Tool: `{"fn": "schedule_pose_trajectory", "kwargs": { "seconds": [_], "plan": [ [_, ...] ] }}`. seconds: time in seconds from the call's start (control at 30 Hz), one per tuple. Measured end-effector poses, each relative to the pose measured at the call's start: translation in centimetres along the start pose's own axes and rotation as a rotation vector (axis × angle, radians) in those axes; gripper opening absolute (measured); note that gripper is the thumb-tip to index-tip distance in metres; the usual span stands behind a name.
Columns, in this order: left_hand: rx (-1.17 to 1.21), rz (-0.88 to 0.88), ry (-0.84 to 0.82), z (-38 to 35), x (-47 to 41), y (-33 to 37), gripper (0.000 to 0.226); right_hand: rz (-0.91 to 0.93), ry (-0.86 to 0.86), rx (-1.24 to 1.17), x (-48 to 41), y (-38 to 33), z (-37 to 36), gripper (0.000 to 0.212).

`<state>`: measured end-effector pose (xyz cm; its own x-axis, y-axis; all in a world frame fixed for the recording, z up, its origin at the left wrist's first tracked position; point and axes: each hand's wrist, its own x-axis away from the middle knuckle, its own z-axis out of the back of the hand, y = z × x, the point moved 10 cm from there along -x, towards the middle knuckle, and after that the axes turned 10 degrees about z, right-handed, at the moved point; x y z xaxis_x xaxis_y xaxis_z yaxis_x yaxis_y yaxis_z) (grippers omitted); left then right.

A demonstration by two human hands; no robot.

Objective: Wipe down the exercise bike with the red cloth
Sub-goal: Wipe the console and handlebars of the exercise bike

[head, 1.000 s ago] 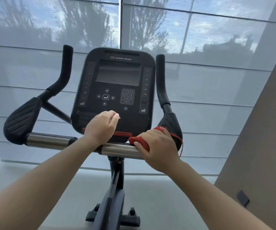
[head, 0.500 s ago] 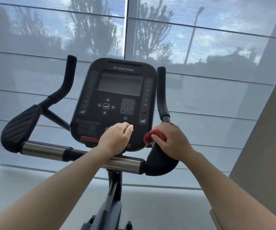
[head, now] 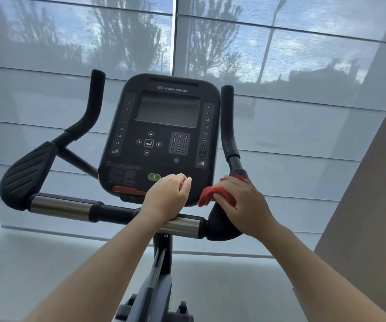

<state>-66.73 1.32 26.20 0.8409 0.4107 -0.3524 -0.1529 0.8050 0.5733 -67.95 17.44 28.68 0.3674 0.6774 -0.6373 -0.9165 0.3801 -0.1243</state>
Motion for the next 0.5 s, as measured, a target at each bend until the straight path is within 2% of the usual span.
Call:
{"fn": "schedule_pose_trajectory", "kwargs": {
  "seconds": [0.13,0.3,0.5],
  "plan": [
    [-0.019,0.010,-0.008,0.0,0.1,0.1,0.038,0.053,0.008,-0.026,1.1,-0.5,0.1,0.018],
    [-0.035,0.007,-0.008,0.3,0.4,0.3,0.038,-0.043,0.098,-0.008,-1.0,0.3,1.1,0.013],
    [-0.041,-0.009,-0.015,0.1,0.5,0.3,0.037,0.051,0.131,-0.133,3.9,-2.1,1.0,0.019]
  ]
}}
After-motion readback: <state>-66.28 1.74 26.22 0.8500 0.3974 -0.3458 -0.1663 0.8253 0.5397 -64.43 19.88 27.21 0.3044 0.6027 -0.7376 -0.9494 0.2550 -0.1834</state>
